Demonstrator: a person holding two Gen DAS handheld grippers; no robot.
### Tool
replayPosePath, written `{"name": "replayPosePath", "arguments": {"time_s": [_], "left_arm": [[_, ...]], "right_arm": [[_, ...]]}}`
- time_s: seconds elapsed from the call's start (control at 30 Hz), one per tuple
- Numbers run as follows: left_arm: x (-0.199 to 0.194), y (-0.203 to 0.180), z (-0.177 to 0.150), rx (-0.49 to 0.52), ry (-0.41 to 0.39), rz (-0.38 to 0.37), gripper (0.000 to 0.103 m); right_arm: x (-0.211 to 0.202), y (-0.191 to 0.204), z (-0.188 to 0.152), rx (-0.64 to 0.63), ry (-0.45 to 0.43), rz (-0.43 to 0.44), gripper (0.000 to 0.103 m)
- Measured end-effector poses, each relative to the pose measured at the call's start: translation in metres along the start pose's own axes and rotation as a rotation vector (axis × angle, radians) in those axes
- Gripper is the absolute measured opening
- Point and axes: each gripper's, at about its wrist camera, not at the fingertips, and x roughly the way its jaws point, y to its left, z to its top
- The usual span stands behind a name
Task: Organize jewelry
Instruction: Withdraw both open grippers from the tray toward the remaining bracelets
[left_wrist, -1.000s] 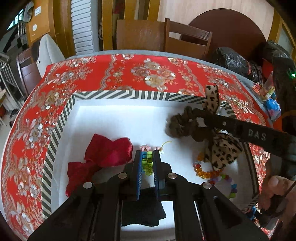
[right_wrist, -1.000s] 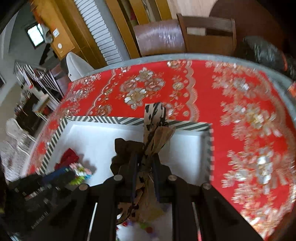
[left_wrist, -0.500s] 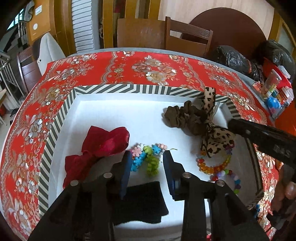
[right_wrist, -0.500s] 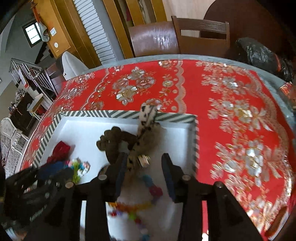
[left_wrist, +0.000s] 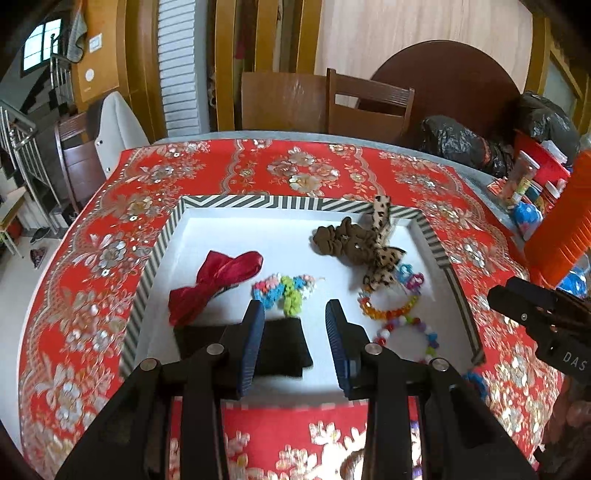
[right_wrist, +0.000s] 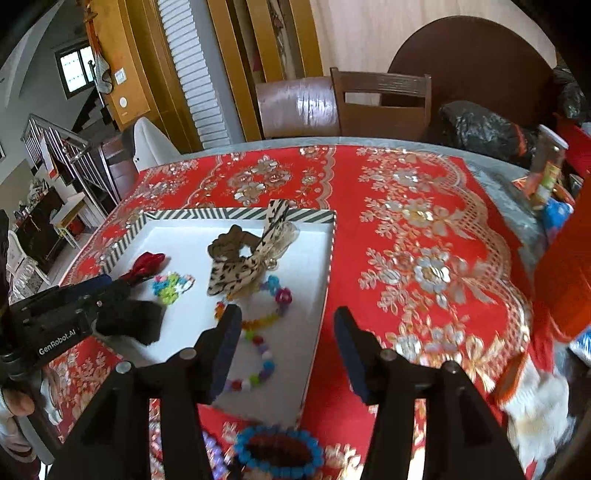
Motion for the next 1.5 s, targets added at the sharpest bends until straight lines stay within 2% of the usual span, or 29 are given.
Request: {"name": "replayPosePath", "arguments": {"time_s": [0.27,0.47,0.7,1.0,1.5], "left_arm": [[-0.033,0.0,-0.031,0.005,-0.021,0.036,0.047],[-0.053,0.007,-0.049,-0.014,-0.036,0.064,0.047],[-0.07,0.009,-0.062,-0.017,-0.046,0.078,0.047],[-0.077,-0.002,-0.074,0.003,-0.047,0.078,0.047],[-0.073,-0.011,-0.082,0.003,-0.019,0.065,0.047]], "right_arm": [[-0.034,0.024,-0.027,-0.059,-0.026,-0.026,0.055],[-0.051,0.039,-0.046,-0.072,-0.035,-0.002,0.06],[-0.065,0.048,-0.065,-0.086,-0.033,0.007,0.061],[-0.076,0.043,-0.076,-0.074,-0.034,-0.002,0.063],[-0.07,0.045,-0.081,-0.087,-0.004,0.011,0.063]]}}
